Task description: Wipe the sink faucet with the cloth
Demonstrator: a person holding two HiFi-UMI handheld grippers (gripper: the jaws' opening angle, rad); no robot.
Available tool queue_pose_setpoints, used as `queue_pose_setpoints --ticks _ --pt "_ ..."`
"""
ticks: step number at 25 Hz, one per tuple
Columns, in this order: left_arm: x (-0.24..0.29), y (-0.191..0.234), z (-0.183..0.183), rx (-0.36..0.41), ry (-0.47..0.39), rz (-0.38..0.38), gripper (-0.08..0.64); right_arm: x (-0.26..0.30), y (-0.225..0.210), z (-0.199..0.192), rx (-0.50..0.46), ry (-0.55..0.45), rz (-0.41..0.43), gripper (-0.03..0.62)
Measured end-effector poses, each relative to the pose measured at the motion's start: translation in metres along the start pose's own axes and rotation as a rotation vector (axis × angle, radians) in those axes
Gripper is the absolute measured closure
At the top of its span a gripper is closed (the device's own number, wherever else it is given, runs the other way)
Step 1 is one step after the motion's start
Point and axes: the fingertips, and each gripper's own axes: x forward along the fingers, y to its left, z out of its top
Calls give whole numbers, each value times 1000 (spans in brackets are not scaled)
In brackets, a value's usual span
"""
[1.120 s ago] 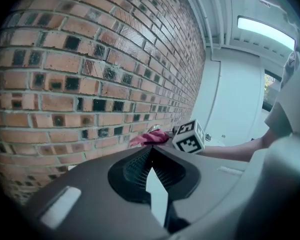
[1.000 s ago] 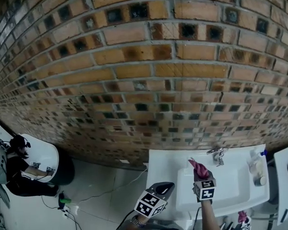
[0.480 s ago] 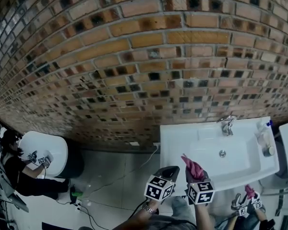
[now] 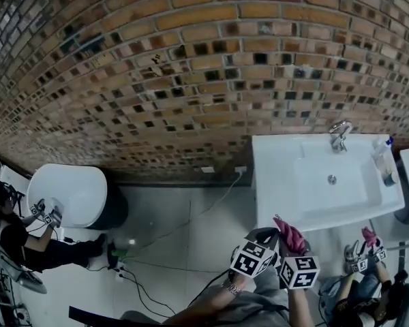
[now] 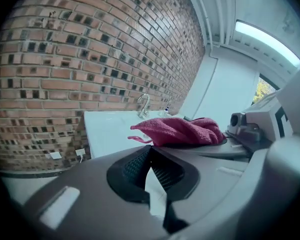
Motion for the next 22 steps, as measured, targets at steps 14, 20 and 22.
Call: queue_pose_setpoints --ticks 14,20,22 --pt "-25 -33 48 85 -141 38 558 -36 -1 44 -31 -146 18 535" --pt "-17 -54 58 134 -167 44 558 -48 -16 52 22 -180 49 537" --pt "-15 -57 58 132 -167 42 558 -52 -18 54 24 -192 54 537"
